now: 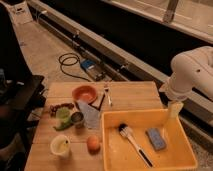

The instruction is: Place grapes in metal cup

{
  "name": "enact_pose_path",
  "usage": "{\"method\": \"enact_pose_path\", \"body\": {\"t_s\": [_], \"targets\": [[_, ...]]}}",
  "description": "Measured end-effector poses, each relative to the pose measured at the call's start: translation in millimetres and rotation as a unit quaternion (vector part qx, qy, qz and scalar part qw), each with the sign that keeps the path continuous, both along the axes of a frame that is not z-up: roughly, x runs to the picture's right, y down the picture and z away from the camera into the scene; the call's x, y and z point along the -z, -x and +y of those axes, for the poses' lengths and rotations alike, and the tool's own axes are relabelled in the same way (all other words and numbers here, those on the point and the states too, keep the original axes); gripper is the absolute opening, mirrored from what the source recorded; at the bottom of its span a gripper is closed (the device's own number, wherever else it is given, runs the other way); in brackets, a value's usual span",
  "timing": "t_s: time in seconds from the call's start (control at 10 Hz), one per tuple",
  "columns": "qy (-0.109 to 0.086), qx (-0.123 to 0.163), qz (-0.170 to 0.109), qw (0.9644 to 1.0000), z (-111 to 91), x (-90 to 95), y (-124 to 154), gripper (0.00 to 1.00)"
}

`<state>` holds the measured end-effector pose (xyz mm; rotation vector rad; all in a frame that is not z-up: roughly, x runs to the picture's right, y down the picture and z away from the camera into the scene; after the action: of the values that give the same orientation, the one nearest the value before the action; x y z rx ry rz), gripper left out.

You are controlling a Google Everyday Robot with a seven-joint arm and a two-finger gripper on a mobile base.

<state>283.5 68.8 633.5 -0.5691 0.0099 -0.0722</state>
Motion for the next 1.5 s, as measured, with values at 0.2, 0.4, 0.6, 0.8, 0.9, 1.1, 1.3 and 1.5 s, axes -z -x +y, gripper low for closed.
{"method": "enact_pose_path", "body": {"t_s": [0.2,0.4,0.6,0.8,0.9,1.1,1.3,1.5], "targets": [[-0.003,-0.001,-0.004,1.0000,-0.8,0.4,-1.3,0.80],[-0.016,0.022,-0.020,0.9994,-14.1,7.1,10.9,0.80],[-0.023,0.051,-0.040,0.9976,-25.9,14.6,40.7,0.80],[-0.031,0.107,-0.090,0.9897,-33.7,23.3,116.5,0.80],[-0.035,0.132,-0.116,0.9837,-33.5,29.8,150.4,0.80],[-0.037,0.156,-0.145,0.9764,-29.3,39.1,181.6,0.80],[-0.038,0.158,-0.145,0.9759,-29.1,39.6,182.1,0.80],[-0.038,0.158,-0.145,0.9759,-29.2,39.5,182.0,0.80]]}}
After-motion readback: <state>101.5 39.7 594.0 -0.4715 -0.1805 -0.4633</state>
